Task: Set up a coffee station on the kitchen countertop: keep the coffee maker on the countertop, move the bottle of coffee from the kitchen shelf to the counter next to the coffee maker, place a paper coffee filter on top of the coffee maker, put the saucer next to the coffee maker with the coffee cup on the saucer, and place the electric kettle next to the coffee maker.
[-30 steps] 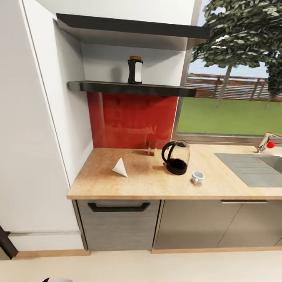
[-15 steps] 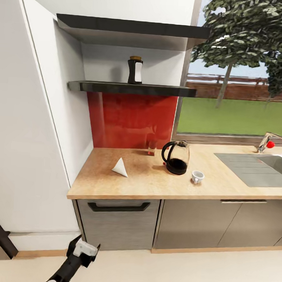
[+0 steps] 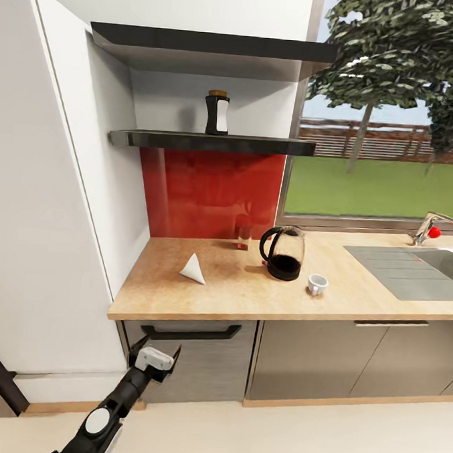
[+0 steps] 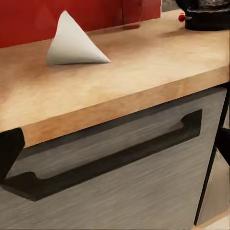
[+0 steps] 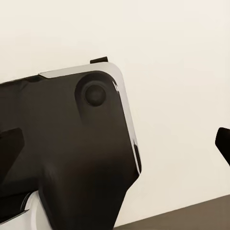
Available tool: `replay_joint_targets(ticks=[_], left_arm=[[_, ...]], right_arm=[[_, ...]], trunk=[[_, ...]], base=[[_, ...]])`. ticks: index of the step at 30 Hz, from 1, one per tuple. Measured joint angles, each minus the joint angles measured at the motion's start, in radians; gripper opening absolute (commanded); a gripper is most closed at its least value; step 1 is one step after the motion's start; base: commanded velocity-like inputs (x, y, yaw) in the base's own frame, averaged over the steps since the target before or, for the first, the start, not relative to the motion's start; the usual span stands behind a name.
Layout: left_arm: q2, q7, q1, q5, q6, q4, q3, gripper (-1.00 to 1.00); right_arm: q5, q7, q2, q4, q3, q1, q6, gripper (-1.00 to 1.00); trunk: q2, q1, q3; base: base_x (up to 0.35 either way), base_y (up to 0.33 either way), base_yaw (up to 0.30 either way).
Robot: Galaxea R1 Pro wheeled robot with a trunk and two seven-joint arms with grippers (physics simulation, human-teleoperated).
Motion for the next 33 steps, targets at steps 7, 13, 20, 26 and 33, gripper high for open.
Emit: replay_joint_targets(ticks=[7, 13, 20, 26, 33], left_arm=[[-0.036, -0.024, -0.066, 0.001, 0.163, -0.103, -0.001, 1.00], [-0.043, -0.101, -0.186, 0.002, 0.283, -0.123, -0.001, 1.00], [-0.039, -0.173, -0.334, 0.001, 0.468, -0.115, 0.005, 1.00], [-0.034, -0.181, -0.415, -0.002, 0.518, -0.096, 0.007, 1.00], [-0.024, -0.183, -0.496, -0.004, 0.557, -0.003, 0.021, 1.00]], right_arm=[[0.000, 0.000, 0.000, 0.000, 0.000, 0.000, 0.000, 1.00], [0.001, 0.002, 0.003, 0.001, 0.002, 0.000, 0.000, 1.00], [0.003, 0.002, 0.013, 0.001, 0.003, 0.000, 0.000, 1.00], [0.007, 0.004, 0.013, 0.003, 0.005, 0.000, 0.000, 1.00], [0.008, 0.002, 0.008, 0.006, 0.006, 0.000, 0.000, 1.00]], trunk=[[0.000, 0.000, 0.000], [0.000, 0.000, 0.000], [0.000, 0.000, 0.000], [0.000, 0.000, 0.000], [0.000, 0.000, 0.000]], base=[[0.000, 0.000, 0.000], [0.000, 0.000, 0.000], [0.000, 0.000, 0.000], [0.000, 0.000, 0.000], [0.000, 0.000, 0.000]])
